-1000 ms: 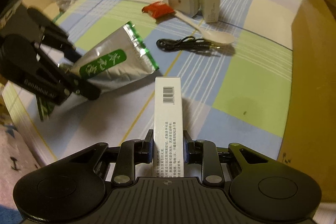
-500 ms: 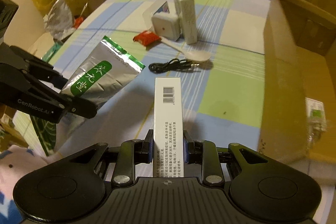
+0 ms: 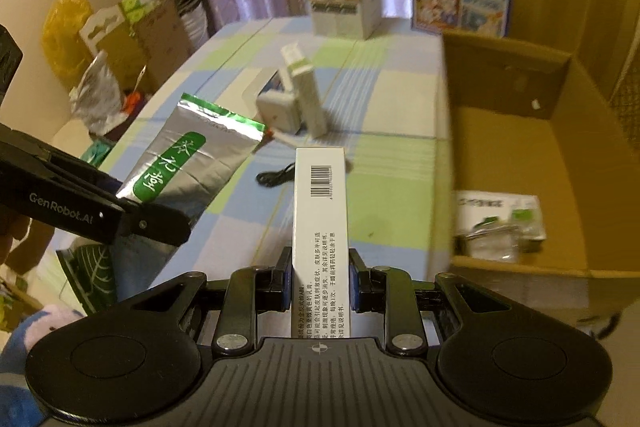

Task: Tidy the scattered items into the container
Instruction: 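Lower the tea bag and white box with both tools into the cardboard box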

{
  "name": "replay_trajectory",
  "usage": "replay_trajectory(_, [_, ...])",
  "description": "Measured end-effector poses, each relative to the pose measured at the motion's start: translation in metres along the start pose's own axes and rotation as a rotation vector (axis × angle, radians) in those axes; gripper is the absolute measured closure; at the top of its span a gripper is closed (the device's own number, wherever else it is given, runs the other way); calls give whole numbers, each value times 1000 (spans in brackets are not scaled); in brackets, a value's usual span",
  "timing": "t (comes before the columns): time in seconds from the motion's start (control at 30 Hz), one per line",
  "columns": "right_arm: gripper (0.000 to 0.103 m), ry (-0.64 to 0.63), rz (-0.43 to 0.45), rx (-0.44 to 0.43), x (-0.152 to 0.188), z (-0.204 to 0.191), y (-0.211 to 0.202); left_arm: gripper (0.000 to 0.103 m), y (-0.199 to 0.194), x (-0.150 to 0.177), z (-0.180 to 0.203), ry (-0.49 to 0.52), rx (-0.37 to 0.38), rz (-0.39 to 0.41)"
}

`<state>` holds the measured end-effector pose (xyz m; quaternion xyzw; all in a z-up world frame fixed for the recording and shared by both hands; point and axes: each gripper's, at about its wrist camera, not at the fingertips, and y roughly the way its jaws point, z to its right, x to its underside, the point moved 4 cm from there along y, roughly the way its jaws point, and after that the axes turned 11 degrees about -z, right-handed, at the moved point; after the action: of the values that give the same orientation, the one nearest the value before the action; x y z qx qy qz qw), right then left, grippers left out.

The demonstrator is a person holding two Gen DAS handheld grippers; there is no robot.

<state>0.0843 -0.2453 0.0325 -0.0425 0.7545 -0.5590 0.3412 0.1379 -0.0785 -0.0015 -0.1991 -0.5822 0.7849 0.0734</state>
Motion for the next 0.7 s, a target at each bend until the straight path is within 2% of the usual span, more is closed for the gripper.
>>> replay_trajectory(0.4, [80, 54, 71, 129, -8, 72, -65, 59, -14, -45, 86, 45, 95, 59])
replay_trajectory(0.7, [80, 96, 87, 193, -13, 131, -87, 59, -2, -78, 142, 73, 147, 65])
